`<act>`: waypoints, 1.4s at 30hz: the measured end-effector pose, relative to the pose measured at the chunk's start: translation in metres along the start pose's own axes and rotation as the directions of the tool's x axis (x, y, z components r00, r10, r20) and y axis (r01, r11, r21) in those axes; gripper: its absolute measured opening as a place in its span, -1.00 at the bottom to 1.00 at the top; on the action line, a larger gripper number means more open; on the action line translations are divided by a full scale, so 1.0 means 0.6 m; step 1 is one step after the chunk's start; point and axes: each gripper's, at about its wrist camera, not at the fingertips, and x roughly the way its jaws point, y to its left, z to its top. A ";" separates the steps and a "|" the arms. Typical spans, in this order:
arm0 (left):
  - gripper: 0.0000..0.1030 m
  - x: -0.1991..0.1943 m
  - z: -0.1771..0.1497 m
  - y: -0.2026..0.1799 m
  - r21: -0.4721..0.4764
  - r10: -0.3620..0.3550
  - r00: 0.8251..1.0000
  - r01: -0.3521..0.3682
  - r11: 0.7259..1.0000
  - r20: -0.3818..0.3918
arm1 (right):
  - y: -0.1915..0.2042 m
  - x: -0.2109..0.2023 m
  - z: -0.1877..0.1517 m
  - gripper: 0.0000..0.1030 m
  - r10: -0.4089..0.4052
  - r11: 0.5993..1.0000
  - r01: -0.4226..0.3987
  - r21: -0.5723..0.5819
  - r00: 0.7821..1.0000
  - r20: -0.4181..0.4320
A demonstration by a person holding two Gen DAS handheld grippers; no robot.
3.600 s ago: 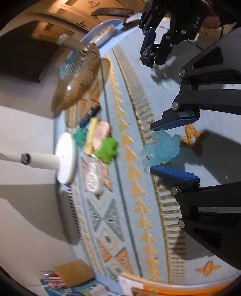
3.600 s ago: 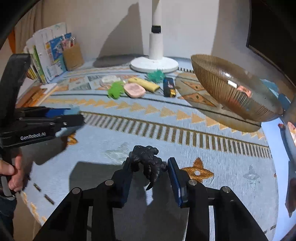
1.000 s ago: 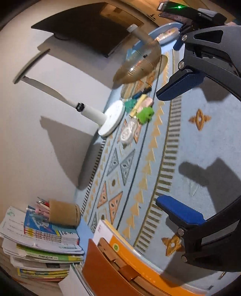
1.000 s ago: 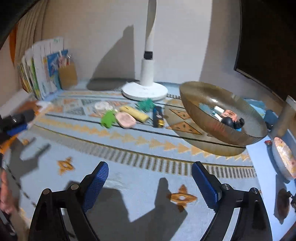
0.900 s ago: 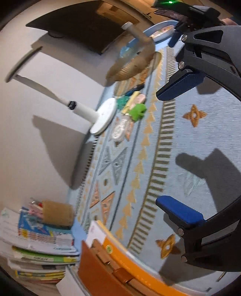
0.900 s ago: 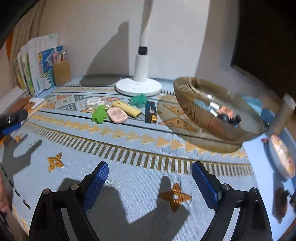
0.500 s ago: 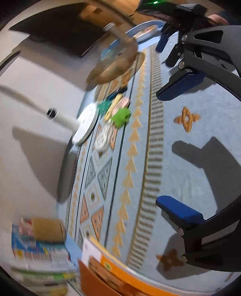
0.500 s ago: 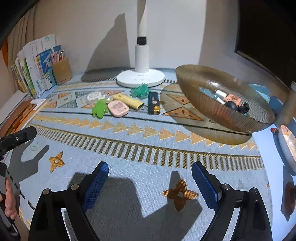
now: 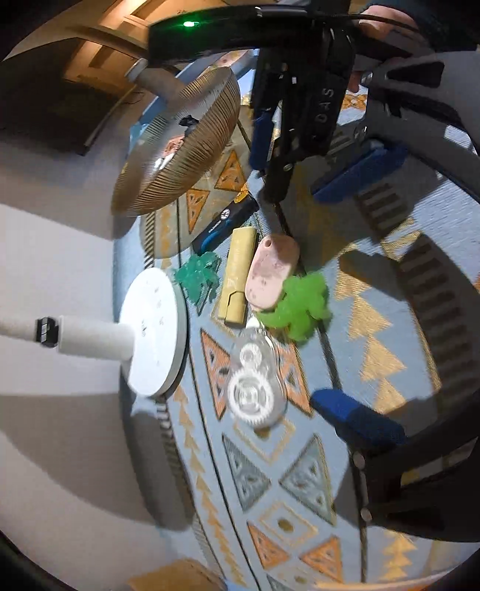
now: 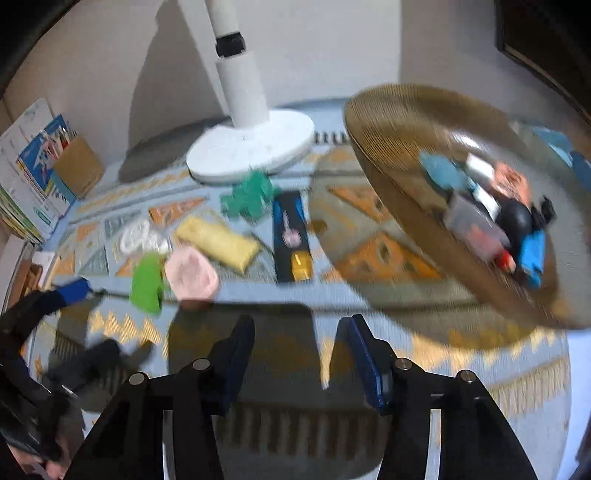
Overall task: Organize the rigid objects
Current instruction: 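Grasp the green frog toy with the left gripper while the right gripper grasps the blue-black lighter, then carry the frog toy and lighter into the amber bowl and open both grippers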
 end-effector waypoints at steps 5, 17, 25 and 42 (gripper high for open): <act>0.37 0.022 0.006 0.002 0.009 -0.027 1.000 0.027 1.000 -0.011 | 0.019 0.027 0.029 -0.09 -0.068 0.996 0.068 -0.052 0.998 0.016; -0.25 -0.036 -0.034 -0.008 -0.003 -0.053 0.997 0.053 0.999 0.059 | 0.010 -0.018 0.000 -0.55 0.022 0.998 -0.020 -0.068 0.999 0.031; -0.25 -0.083 -0.117 -0.019 -0.060 0.026 0.995 -0.020 0.998 0.093 | -0.021 -0.112 -0.151 -0.55 0.075 0.995 -0.076 -0.065 0.997 -0.024; -0.25 -0.096 -0.125 -0.050 0.036 0.066 0.985 -0.073 0.997 0.159 | 0.018 -0.114 -0.186 -0.54 -0.015 0.982 0.017 -0.188 1.000 0.014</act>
